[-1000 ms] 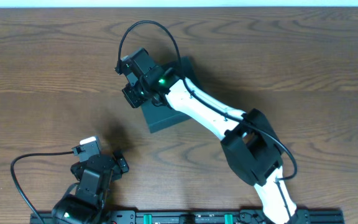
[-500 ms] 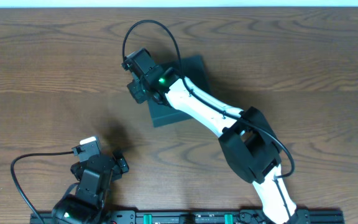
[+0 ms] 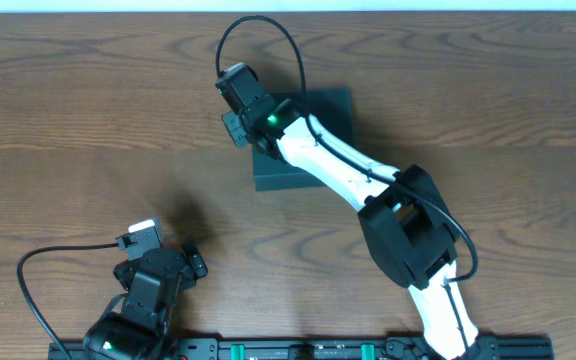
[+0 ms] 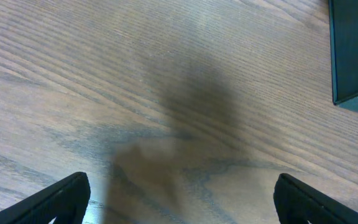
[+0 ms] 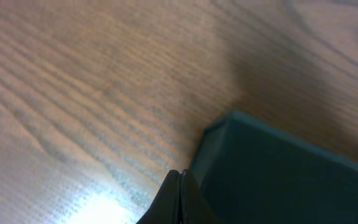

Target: Pack container

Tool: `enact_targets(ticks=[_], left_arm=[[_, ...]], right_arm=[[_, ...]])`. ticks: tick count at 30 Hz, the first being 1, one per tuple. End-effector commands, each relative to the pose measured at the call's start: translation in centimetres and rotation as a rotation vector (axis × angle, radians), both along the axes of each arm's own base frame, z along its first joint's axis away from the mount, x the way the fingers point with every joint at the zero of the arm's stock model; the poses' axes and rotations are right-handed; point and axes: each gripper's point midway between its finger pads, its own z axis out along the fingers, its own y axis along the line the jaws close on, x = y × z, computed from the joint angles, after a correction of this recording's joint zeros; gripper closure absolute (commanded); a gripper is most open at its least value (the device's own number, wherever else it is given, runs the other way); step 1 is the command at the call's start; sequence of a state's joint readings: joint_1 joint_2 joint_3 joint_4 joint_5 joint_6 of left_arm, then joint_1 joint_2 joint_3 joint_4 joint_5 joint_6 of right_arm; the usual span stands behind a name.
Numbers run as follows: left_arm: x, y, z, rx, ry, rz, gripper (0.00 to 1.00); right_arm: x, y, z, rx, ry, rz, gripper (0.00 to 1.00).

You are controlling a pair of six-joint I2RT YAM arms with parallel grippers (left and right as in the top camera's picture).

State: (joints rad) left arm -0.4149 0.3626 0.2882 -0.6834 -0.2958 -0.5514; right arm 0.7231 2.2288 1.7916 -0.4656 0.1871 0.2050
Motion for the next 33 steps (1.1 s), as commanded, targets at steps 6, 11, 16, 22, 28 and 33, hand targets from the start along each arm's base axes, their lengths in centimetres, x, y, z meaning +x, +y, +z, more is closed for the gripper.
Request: enact_targets(ticks=[6, 11, 16, 22, 28, 33], left_arm=[[0.1, 0.3, 0.1, 0.005, -0.008, 0.022, 0.05], [0.1, 0.3, 0.1, 0.005, -0.008, 0.022, 0.05], [0.1, 0.3, 0.1, 0.005, -0.008, 0.022, 0.05], [0.1, 0.3, 0.1, 0.005, -0.008, 0.022, 0.05], [0.1, 0.3, 0.1, 0.005, -0.008, 0.022, 0.05], [0.1, 0.3, 0.1, 0.005, -0.008, 0.022, 0.05]], right_arm=[[1.3, -1.3, -0.4, -0.008, -0.017, -0.092, 0.98], [0.4, 0.9, -0.4, 0.081, 0.033, -0.012, 0.99], [1.4, 0.1, -1.3, 0.043, -0.001, -0.056, 0.98], [2.8, -2.2, -1.2, -0.035, -0.068, -0.157, 0.98], [3.0, -3.1, -1.4, -0.052, -0.063, -0.174, 0.98], [2.4, -0.8, -0.4, 0.049, -0.021, -0.093, 0.98]])
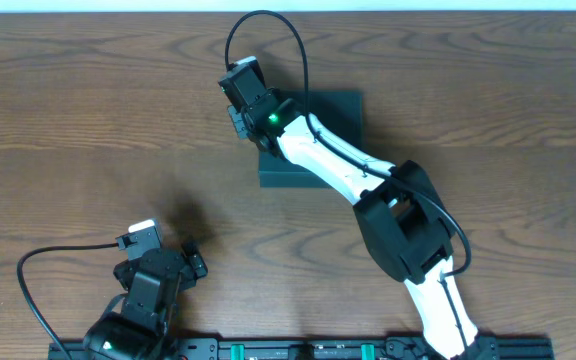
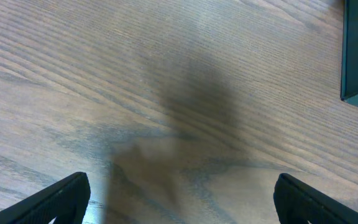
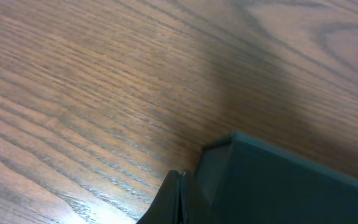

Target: Pack container

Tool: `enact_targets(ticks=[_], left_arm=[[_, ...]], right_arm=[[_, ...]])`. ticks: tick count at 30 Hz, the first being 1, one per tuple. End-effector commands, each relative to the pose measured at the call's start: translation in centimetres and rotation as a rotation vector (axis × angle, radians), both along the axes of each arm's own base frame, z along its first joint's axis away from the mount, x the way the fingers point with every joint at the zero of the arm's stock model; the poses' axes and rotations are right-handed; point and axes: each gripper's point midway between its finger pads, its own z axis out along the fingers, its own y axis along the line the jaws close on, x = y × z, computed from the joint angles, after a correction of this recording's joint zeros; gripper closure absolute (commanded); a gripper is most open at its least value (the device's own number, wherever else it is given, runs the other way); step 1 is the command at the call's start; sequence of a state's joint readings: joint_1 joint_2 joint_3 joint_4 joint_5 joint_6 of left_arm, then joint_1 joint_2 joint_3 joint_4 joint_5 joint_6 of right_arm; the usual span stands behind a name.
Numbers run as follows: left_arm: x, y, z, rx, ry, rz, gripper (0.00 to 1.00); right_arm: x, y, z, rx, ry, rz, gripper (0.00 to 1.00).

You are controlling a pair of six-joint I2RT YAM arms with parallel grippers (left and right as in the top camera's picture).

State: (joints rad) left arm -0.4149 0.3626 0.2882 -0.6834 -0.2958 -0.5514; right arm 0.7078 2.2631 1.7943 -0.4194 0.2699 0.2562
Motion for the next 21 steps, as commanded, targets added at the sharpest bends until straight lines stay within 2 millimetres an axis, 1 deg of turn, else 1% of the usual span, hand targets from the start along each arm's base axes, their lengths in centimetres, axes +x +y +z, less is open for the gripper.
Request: enact_targets(ticks=[1, 3, 5, 7, 8, 10, 12, 13, 14, 16, 19, 21], left_arm=[[0.1, 0.3, 0.1, 0.005, -0.008, 0.022, 0.05], [0.1, 0.3, 0.1, 0.005, -0.008, 0.022, 0.05], [0.1, 0.3, 0.1, 0.005, -0.008, 0.022, 0.05], [0.1, 0.3, 0.1, 0.004, -0.009, 0.022, 0.05], [0.1, 0.3, 0.1, 0.005, -0.008, 0.022, 0.05], [0.1, 0.3, 0.1, 0.005, -0.008, 0.022, 0.05], [0.1, 0.3, 0.1, 0.005, -0.008, 0.022, 0.05], [0.1, 0.3, 0.1, 0.005, -0.008, 0.022, 0.05], [0.1, 0.3, 0.1, 0.005, -0.008, 0.022, 0.05], [0.1, 0.3, 0.1, 0.005, -0.008, 0.022, 0.05], [0.1, 0.3, 0.1, 0.005, -0.008, 0.022, 0.05], [0.1, 0.3, 0.1, 0.005, -0.008, 0.022, 0.05]], right_arm=[[0.4, 0.9, 1.3, 0.08, 0.016, 0.027, 0.98], [0.6, 0.8, 3.3, 0.106, -0.01, 0.021, 0.98], [1.1, -0.2, 6.1, 0.119, -0.058, -0.006, 0.99], [1.8, -2.6, 8.9, 0.098, -0.11, -0.071, 0.98], [2.0, -3.8, 9.7, 0.083, -0.12, -0.099, 0.98], [2.1, -7.2, 10.6, 0.028, -0.114, -0.168, 0.98], [2.2, -10.3, 10.4, -0.018, -0.08, -0.225, 0.98], [2.2, -12.2, 10.0, -0.044, -0.056, -0.276, 0.98], [2.2, -13.5, 9.7, -0.062, -0.043, -0.31, 0.98], [2.0, -16.6, 8.9, -0.115, -0.013, -0.394, 0.98], [1.2, -19.8, 7.4, -0.161, 0.053, -0.456, 0.99], [0.5, -21.4, 6.4, -0.161, 0.091, -0.514, 0.98]])
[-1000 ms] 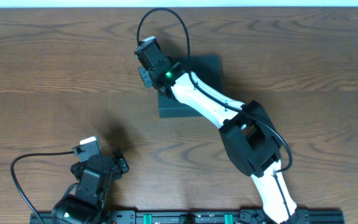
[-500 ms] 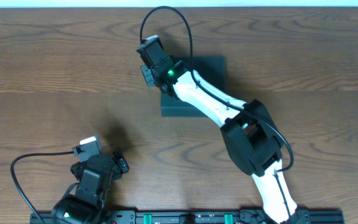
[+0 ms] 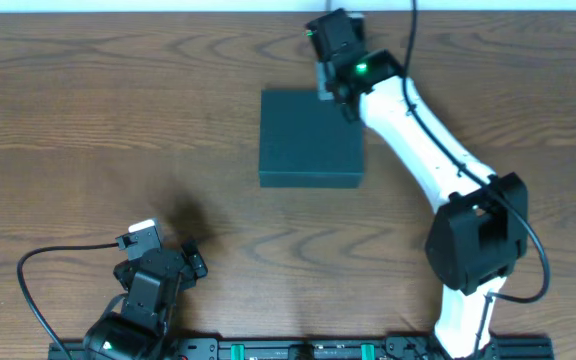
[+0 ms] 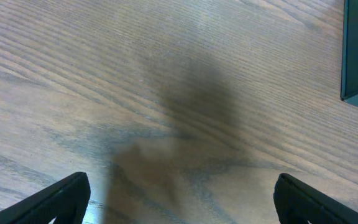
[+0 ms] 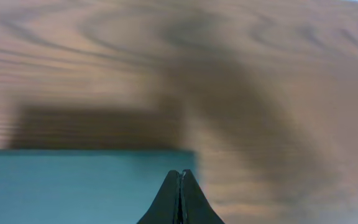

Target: Pack container

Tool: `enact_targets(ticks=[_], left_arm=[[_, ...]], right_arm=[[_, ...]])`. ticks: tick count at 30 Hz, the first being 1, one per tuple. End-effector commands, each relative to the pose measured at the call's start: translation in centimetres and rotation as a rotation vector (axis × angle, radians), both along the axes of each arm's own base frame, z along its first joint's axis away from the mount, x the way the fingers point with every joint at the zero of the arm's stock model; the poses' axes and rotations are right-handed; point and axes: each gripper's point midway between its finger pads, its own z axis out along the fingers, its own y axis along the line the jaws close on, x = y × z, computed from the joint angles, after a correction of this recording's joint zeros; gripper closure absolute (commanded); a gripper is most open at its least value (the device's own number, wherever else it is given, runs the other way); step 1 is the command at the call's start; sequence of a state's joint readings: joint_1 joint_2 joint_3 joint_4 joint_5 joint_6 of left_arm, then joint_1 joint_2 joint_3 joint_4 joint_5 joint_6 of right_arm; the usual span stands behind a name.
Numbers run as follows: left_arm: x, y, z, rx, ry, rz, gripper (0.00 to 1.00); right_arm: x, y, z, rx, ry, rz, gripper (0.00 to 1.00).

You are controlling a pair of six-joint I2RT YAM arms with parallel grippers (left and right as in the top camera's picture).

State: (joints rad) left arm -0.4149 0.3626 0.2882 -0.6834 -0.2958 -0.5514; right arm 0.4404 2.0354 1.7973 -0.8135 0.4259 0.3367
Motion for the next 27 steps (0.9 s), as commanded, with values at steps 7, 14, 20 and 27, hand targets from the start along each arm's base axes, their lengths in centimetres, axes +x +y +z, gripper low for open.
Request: enact_targets(ticks=[7, 14, 20, 27], left_arm=[[0.1, 0.3, 0.1, 0.005, -0.008, 0.022, 0.05], [0.1, 0.3, 0.1, 0.005, -0.008, 0.022, 0.05], [0.1, 0.3, 0.1, 0.005, -0.008, 0.022, 0.05], [0.1, 0.3, 0.1, 0.005, -0.008, 0.022, 0.05]], right_arm=[[-3.0, -3.7, -5.8, 0.067, 0.117, -0.147, 0.98], [-3.0, -2.7, -8.5, 0.156, 0.118, -0.116, 0.98], [-2.6, -1.0, -8.4, 0.239, 0.117, -0.075, 0.99], [-2.5, -1.6, -8.4, 0.21, 0.107, -0.09, 0.98]])
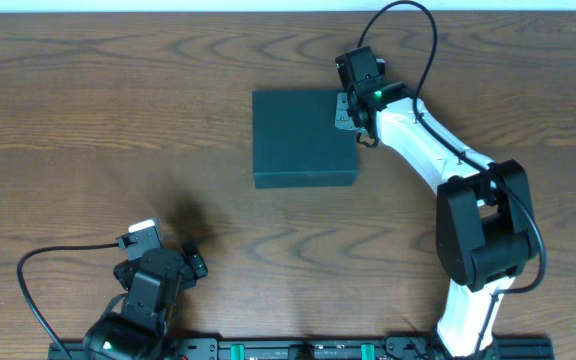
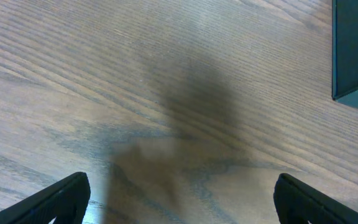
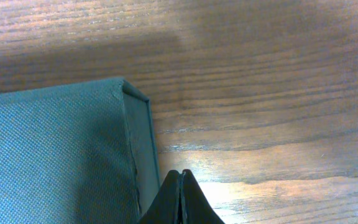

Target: Pack container

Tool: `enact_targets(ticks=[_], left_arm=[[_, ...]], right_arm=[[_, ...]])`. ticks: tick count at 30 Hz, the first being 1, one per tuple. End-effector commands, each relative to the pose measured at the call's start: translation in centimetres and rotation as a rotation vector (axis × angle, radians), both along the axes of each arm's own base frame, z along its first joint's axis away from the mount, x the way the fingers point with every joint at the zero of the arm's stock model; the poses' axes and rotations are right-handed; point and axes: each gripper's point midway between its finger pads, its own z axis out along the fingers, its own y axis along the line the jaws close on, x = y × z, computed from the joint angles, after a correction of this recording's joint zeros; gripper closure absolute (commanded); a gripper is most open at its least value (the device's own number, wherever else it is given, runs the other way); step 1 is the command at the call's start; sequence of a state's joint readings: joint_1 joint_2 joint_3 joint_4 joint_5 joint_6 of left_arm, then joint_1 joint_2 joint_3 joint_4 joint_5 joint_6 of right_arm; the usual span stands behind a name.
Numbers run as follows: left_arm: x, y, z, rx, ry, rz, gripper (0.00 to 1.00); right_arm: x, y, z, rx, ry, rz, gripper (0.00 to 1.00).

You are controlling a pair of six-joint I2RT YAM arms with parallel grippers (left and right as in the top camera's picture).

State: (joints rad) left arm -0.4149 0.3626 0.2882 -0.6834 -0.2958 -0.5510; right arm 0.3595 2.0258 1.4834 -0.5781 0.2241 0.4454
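A dark green lidded box (image 1: 303, 138) lies on the wooden table, its cloth-textured top (image 3: 48, 149) filling the lower left of the right wrist view. My right gripper (image 1: 353, 118) is shut with nothing in it, its tips (image 3: 180, 180) against the box's right side near the far corner. Down at the near left my left gripper (image 2: 179, 196) is open over bare wood, with only the box's near left corner (image 2: 353, 56) showing at its upper right.
The wooden table (image 1: 88, 120) stretches around the box. A black rail (image 1: 298, 350) runs along the near edge. Cables loop from both arms.
My right gripper has come down from the box's far right corner to its right side. The box sits a little further left.
My right gripper, shut, was first at the box's left far corner, and the box shifted slightly right and away. Then the gripper was at the far right corner. Now it is at the right side, and the box is further left. The left arm stayed still.
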Motion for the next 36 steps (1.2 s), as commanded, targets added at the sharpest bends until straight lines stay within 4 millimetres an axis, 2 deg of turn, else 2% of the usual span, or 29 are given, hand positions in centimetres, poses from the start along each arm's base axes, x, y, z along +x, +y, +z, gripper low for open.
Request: enact_targets(ticks=[1, 3, 5, 9, 13, 17, 20, 22, 28, 29, 30, 31, 32, 33, 34, 35, 36], left_arm=[[0.1, 0.3, 0.1, 0.004, -0.008, 0.022, 0.05], [0.1, 0.3, 0.1, 0.004, -0.008, 0.022, 0.05], [0.1, 0.3, 0.1, 0.004, -0.008, 0.022, 0.05], [0.1, 0.3, 0.1, 0.004, -0.008, 0.022, 0.05], [0.1, 0.3, 0.1, 0.004, -0.008, 0.022, 0.05], [0.1, 0.3, 0.1, 0.004, -0.009, 0.022, 0.05], [0.1, 0.3, 0.1, 0.004, -0.008, 0.022, 0.05], [0.1, 0.3, 0.1, 0.004, -0.009, 0.022, 0.05], [0.1, 0.3, 0.1, 0.004, -0.008, 0.022, 0.05], [0.1, 0.3, 0.1, 0.004, -0.008, 0.022, 0.05], [0.1, 0.3, 0.1, 0.004, -0.008, 0.022, 0.05], [0.1, 0.3, 0.1, 0.004, -0.008, 0.022, 0.05], [0.1, 0.3, 0.1, 0.004, -0.008, 0.022, 0.05], [0.1, 0.3, 0.1, 0.004, -0.008, 0.022, 0.05], [0.1, 0.3, 0.1, 0.004, -0.008, 0.022, 0.05], [0.1, 0.3, 0.1, 0.004, -0.008, 0.022, 0.05], [0.1, 0.3, 0.1, 0.004, -0.009, 0.022, 0.05]], right_arm=[[-0.3, -0.5, 0.9, -0.019, -0.016, -0.03, 0.98], [-0.3, -2.1, 1.7, -0.094, -0.04, -0.068, 0.98], [-0.3, -3.6, 3.5, -0.155, -0.078, -0.107, 0.99], [-0.9, -5.8, 9.5, -0.195, -0.181, -0.144, 0.98], [-2.4, -6.5, 16.4, -0.209, -0.296, -0.063, 0.99], [-4.8, -6.6, 21.4, -0.166, -0.396, 0.005, 0.99], [-7.1, -6.5, 23.0, -0.085, -0.436, 0.079, 0.98], [-8.7, -6.9, 23.3, -0.027, -0.458, 0.104, 0.97], [-14.2, -8.1, 22.7, 0.066, -0.536, 0.193, 0.94], [-15.1, -7.8, 22.5, 0.077, -0.559, 0.231, 0.91], [-15.9, -7.6, 22.4, 0.082, -0.579, 0.27, 0.81], [-16.6, -7.3, 22.4, 0.093, -0.61, 0.301, 0.64], [-17.1, -7.2, 22.4, 0.102, -0.632, 0.314, 0.37], [-17.7, -7.2, 22.5, 0.115, -0.666, 0.322, 0.28], [-18.2, -7.5, 22.6, 0.119, -0.71, 0.319, 0.1], [-18.7, -7.9, 22.6, 0.12, -0.745, 0.311, 0.01], [-19.2, -8.5, 22.5, 0.115, -0.787, 0.294, 0.01]])
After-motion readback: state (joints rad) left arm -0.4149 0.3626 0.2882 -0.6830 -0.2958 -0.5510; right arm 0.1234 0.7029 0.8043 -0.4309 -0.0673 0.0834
